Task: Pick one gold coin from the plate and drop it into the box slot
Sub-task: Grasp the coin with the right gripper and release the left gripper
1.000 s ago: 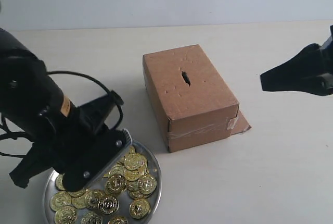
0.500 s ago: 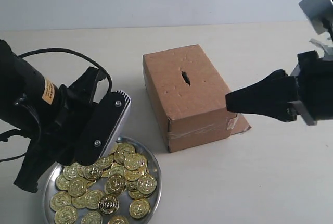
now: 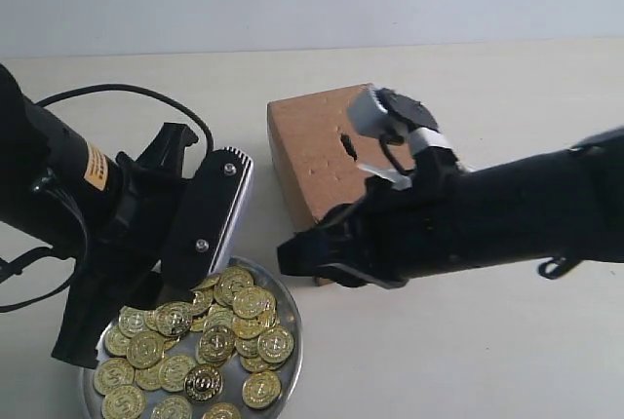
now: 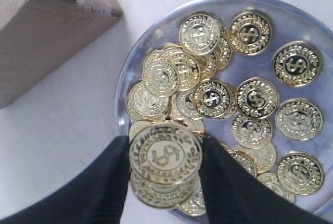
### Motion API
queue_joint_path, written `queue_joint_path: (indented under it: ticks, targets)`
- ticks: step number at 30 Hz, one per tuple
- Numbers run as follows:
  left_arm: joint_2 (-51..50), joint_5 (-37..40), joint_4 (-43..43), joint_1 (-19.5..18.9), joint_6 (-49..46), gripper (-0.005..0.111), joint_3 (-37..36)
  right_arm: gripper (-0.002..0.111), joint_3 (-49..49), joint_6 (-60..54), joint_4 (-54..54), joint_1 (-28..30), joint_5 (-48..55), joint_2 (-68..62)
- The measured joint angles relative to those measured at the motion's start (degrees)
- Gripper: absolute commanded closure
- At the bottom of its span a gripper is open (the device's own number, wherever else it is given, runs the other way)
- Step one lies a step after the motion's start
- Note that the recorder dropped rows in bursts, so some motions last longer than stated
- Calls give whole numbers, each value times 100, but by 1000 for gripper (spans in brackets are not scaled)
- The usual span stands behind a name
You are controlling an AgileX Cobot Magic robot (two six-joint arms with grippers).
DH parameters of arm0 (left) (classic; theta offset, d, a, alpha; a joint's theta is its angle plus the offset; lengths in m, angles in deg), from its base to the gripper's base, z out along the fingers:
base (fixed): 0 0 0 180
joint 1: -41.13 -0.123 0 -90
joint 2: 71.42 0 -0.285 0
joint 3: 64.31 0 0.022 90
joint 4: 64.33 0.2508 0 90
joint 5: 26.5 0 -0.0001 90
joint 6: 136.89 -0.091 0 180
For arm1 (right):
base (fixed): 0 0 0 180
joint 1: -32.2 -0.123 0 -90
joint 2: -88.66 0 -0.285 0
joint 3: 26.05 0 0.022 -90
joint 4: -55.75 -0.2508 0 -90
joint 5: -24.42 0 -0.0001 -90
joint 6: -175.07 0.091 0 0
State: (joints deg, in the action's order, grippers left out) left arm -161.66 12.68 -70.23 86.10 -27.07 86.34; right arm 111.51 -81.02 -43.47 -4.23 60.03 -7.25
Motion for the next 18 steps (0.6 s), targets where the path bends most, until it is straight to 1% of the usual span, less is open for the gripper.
queue_joint_path:
  ticks: [5, 8, 14, 18]
  targets:
    - [0, -7, -39, 0, 96, 74, 0, 77, 561, 388, -28, -226, -23, -515]
    - [0, 31, -2, -13, 164, 74, 0, 69, 747, 509, -28, -316, -36, -713]
    - [37, 161, 218, -74, 320, 74, -24, 68, 907, 636, 75, -445, -46, -939]
    - [59, 143, 218, -132, 533, 74, -24, 68, 928, 671, 80, -458, -58, -952]
